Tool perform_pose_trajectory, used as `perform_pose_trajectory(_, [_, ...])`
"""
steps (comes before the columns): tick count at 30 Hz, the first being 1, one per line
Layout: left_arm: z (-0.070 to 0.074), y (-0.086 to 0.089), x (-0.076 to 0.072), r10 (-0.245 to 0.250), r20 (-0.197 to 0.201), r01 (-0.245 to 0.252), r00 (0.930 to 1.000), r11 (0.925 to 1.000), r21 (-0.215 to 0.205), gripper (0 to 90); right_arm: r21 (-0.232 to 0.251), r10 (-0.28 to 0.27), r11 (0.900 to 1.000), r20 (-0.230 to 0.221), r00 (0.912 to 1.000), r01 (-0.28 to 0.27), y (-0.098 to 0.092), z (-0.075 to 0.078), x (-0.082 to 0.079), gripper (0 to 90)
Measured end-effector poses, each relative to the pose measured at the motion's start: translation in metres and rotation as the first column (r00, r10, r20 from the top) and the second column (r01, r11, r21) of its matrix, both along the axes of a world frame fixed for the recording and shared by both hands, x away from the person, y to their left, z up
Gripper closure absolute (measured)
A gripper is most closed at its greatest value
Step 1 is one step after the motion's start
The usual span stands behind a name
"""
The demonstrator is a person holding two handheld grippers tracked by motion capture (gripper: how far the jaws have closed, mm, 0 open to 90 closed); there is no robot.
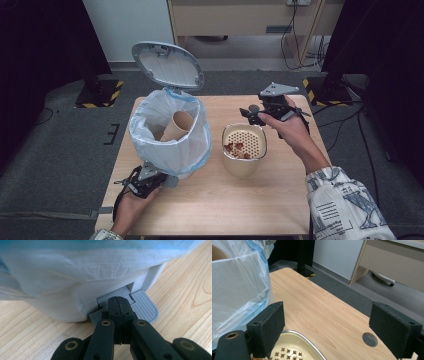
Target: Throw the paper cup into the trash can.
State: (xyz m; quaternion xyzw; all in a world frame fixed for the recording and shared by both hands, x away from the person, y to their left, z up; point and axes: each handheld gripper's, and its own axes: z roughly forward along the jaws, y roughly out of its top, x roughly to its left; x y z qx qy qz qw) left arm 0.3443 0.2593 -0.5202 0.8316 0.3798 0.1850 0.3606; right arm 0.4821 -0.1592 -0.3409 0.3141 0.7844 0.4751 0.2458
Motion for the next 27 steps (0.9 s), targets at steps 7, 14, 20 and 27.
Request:
perform_pose_trajectory(7, [0.000,0.000,0.000,0.000,0.000,0.000,1.0000,1.0000,0.000,90.0,0.002,-0.029,1.000,-0.003,0.9996,0.029,-0.014,-0.005,-0.002,13.2])
perform_pose_trajectory(14, [0.000,0.000,0.000,0.001,-0.001,-0.001,1.0000,1.0000,-0.002,90.0,0.008,-0.055,0.998,-0.010,0.9984,0.055,-0.032,-0.013,-0.005,12.9])
perform_pose_trajectory(20, [0.000,0.000,0.000,0.001,-0.001,-0.001,1.0000,1.0000,-0.002,90.0,0.008,-0.084,0.996,-0.018,0.9963,0.084,-0.049,-0.020,-0.009,12.9])
perform_pose_trajectory(27, [0.000,0.000,0.000,0.001,-0.001,-0.001,1.0000,1.0000,-0.002,90.0,-0.004,-0.107,0.994,-0.024,0.9940,0.107,-0.068,-0.034,-0.016,12.9])
